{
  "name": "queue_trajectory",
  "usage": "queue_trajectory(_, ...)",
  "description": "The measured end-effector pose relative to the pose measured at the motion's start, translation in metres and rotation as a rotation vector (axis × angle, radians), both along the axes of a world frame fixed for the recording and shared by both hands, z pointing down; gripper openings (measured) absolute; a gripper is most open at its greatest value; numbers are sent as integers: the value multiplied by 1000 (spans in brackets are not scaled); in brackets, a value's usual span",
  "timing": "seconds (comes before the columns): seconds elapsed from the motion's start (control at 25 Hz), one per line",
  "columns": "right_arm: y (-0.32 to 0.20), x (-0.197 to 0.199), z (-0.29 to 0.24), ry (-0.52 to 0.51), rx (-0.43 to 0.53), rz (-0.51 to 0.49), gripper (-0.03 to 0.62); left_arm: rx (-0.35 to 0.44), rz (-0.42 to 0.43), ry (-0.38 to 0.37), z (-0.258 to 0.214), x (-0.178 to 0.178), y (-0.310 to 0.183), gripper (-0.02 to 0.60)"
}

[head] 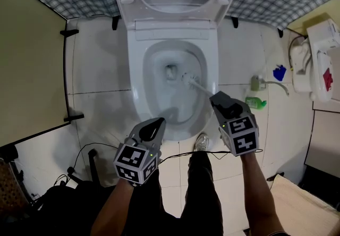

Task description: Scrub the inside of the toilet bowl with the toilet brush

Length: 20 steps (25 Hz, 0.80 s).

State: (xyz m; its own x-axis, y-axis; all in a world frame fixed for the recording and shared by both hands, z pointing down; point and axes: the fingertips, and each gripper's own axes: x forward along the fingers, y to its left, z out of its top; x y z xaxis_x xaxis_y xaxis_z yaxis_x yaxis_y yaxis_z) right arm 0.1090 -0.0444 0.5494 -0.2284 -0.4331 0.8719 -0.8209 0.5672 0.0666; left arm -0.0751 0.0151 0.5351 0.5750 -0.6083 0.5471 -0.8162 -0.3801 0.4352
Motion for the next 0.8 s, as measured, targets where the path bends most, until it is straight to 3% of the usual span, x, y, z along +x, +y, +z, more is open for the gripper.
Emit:
queue_trajectory(0.4, -66, -18, 2, -21, 82, 43, 184, -7, 6, 1, 3, -1, -10, 9)
queue_trajectory(0.8, -94, -88, -4, -138, 183, -75, 184, -16, -21, -7, 9, -21, -9, 9)
